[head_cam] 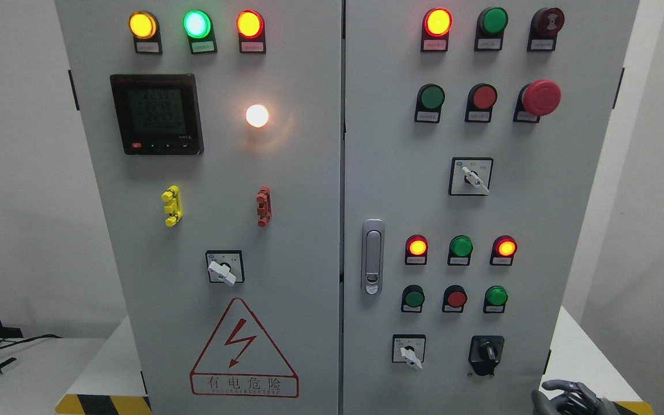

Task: Trip black knob to open circuit
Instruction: 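Raise the right hand up toward the black rotary knob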

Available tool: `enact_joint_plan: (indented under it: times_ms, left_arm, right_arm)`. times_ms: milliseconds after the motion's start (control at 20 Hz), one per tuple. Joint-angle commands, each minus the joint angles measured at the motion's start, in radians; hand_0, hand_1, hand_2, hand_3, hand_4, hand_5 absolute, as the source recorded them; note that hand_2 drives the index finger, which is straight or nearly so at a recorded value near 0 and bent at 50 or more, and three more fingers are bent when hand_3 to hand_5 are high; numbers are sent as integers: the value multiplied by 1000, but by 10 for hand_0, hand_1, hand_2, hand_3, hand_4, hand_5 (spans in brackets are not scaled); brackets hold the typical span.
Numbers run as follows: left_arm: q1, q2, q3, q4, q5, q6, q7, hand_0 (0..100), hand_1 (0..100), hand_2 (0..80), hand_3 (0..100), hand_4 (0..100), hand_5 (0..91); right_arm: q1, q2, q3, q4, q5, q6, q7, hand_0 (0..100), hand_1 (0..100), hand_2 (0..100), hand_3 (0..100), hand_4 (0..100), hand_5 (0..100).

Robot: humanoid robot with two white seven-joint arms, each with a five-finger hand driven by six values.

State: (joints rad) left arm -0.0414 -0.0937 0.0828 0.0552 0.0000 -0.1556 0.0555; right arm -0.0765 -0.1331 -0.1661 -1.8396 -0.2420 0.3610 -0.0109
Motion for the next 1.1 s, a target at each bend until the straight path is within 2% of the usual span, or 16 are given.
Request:
enact_joint_plan:
  times_ms: [0, 600, 1050]
  left_arm:
    - [0, 0, 0, 0, -31, -1, 0, 120, 389, 0, 0, 0, 0]
    - [0, -1, 0, 0, -31, -1, 0, 120, 389, 0, 0, 0, 0]
    - [0, 0, 0, 0, -31, -1, 0, 120, 389, 0, 0, 0, 0]
  right_arm:
    - [-35, 6, 66, 37, 1, 4, -15, 267, 791, 475, 760, 690, 638]
    - [-43, 15, 132, 34, 1, 4, -47, 296, 783, 479, 764, 691, 639]
    - [-52, 20, 143, 34, 1, 4, -55, 307, 780, 480, 764, 691, 638]
